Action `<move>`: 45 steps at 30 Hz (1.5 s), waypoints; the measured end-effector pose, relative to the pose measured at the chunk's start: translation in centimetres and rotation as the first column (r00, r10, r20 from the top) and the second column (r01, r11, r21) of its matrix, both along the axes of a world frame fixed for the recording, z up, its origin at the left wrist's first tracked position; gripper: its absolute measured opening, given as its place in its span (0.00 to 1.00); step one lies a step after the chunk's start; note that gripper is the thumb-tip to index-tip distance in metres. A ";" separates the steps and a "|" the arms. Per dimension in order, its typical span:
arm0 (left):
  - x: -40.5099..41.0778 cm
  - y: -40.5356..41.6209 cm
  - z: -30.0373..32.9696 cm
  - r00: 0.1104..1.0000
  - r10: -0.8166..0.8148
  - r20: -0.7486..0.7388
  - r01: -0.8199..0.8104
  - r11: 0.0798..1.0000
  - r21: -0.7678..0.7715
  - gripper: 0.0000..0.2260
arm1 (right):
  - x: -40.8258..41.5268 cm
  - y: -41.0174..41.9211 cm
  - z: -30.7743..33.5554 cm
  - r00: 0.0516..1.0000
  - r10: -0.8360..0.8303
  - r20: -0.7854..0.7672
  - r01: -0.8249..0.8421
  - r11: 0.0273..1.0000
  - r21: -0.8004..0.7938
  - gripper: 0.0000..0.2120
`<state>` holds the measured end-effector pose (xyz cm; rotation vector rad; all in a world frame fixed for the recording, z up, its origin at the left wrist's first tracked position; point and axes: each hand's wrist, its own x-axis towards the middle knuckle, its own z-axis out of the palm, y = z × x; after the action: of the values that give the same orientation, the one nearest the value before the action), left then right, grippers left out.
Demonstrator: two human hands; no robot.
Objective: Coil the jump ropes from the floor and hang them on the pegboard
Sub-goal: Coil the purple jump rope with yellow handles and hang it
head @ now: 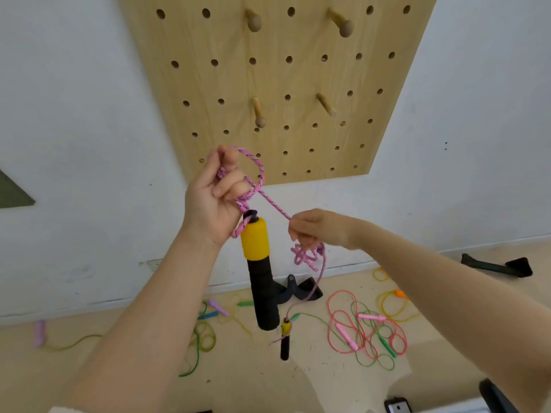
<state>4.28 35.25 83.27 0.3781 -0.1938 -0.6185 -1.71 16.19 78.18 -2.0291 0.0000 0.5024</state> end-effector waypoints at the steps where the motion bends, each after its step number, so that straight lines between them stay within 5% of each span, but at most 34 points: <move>1: 0.4 -0.1 -0.7 0.990 0.136 0.024 -0.138 0.985 0.102 0.13 | -0.2 0.6 0.3 0.995 0.068 -0.068 -0.069 0.997 -0.015 0.13; 3: 0.5 -0.9 -2.0 0.959 0.223 0.175 -0.274 0.889 0.366 0.11 | -0.8 1.7 1.5 0.972 0.167 -0.168 -0.167 0.986 0.016 0.13; 8: -3.7 -3.0 -3.5 0.845 -0.181 0.503 -0.334 0.556 0.761 0.12 | -1.6 1.5 4.3 0.963 0.203 -0.177 -0.167 0.966 0.199 0.14; 12: -5.5 -3.9 -2.4 0.756 -0.354 0.551 -0.363 0.473 0.803 0.14 | -2.2 -1.8 4.5 0.968 0.243 -0.068 -0.196 0.894 0.404 0.07; 15: -5.5 -3.8 -0.9 0.599 -0.504 0.622 -0.547 0.309 0.778 0.13 | -2.9 -5.0 2.8 0.959 0.251 -0.129 -0.115 0.765 0.633 0.17; 17: -5.4 -4.1 -0.9 0.629 -0.437 0.643 -0.600 0.252 0.759 0.09 | -3.5 -6.9 1.7 0.952 0.258 -0.167 -0.069 0.708 0.703 0.20; 21: -5.7 -6.0 -2.7 0.819 -0.037 0.573 -0.538 0.302 0.787 0.11 | -4.0 -8.0 1.7 0.985 0.087 -0.147 0.007 0.838 0.546 0.19; 24: -5.8 -6.9 -3.6 0.897 0.313 0.313 -0.441 0.573 0.691 0.14 | -4.1 -8.7 1.9 0.995 -0.101 -0.026 0.102 0.905 0.414 0.12; 26: -5.6 -6.8 -4.1 0.897 0.442 0.029 -0.393 0.764 0.511 0.14 | -4.5 -9.3 1.5 0.987 -0.135 -0.088 0.161 0.811 0.562 0.15; 28: -5.4 -6.8 -4.7 0.868 0.478 -0.135 -0.395 0.829 0.397 0.14 | -5.0 -9.3 1.1 0.981 -0.147 -0.129 0.195 0.677 0.710 0.18; 33: -4.7 -6.6 -4.7 0.833 0.505 -0.227 -0.407 0.836 0.367 0.16 | -5.2 -8.9 0.6 0.936 -0.345 -0.067 0.283 0.627 0.726 0.05; 36: -4.5 -6.0 -4.6 0.845 0.486 -0.225 -0.389 0.846 0.364 0.16 | -5.0 -8.6 1.4 0.848 -0.523 0.084 0.382 0.714 0.586 0.11; 41: -4.9 -5.7 -4.5 0.889 0.414 -0.195 -0.301 0.850 0.432 0.16 | -4.6 -8.3 2.4 0.702 -0.697 0.143 0.519 0.639 0.568 0.10; 43: -4.6 -5.2 -4.5 0.893 0.429 -0.137 -0.292 0.783 0.548 0.16 | -4.5 -8.0 3.0 0.655 -0.744 0.133 0.574 0.604 0.553 0.10; 45: -4.1 -4.5 -4.4 0.905 0.421 0.064 -0.338 0.620 0.708 0.16 | -4.4 -7.7 3.8 0.603 -0.793 0.079 0.611 0.524 0.593 0.10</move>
<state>0.15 30.75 78.88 1.1102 0.2526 -0.2562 -6.08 8.48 81.97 -1.3668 0.4461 -0.3804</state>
